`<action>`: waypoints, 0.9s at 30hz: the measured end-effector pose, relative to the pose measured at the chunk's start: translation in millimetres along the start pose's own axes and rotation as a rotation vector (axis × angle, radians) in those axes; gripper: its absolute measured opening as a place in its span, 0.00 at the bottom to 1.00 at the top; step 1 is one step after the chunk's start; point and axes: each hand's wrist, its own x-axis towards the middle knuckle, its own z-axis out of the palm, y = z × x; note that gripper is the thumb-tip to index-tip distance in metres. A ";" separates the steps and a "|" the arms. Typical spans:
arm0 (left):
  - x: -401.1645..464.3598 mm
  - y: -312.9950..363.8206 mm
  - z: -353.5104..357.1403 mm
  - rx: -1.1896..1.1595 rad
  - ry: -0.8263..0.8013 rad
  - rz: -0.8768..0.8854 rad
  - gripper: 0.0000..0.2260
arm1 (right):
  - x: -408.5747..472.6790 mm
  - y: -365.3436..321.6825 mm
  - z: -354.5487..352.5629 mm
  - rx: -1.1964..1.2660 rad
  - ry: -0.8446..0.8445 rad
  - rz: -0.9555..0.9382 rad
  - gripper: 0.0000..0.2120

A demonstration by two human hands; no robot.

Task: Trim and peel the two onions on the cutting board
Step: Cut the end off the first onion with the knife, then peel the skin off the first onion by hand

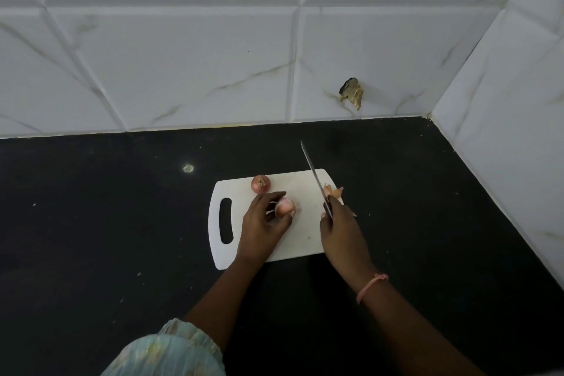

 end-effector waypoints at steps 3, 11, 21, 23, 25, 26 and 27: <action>-0.7 2.7 -0.5 -0.031 0.063 0.011 0.14 | 4.5 -11.3 18.2 0.164 -0.057 0.043 0.21; -1.8 0.6 -4.9 -0.113 0.313 -0.050 0.13 | -14.5 -47.5 64.2 0.029 -0.171 0.006 0.28; 1.7 1.8 -7.3 -0.146 0.320 -0.129 0.13 | -10.7 -31.9 62.3 0.087 -0.056 -0.121 0.20; 1.9 3.1 -7.8 -0.128 0.313 -0.118 0.13 | -9.0 -20.9 60.0 -0.049 -0.023 -0.235 0.23; 1.8 4.1 -8.2 -0.111 0.307 -0.114 0.14 | -7.0 -5.7 60.7 -0.217 -0.085 -0.293 0.29; 1.9 4.7 -8.3 -0.104 0.305 -0.117 0.14 | -6.3 2.4 60.6 -0.288 -0.088 -0.282 0.32; 2.0 5.8 -8.2 -0.103 0.302 -0.118 0.14 | -5.1 9.9 59.5 -0.340 -0.056 -0.252 0.34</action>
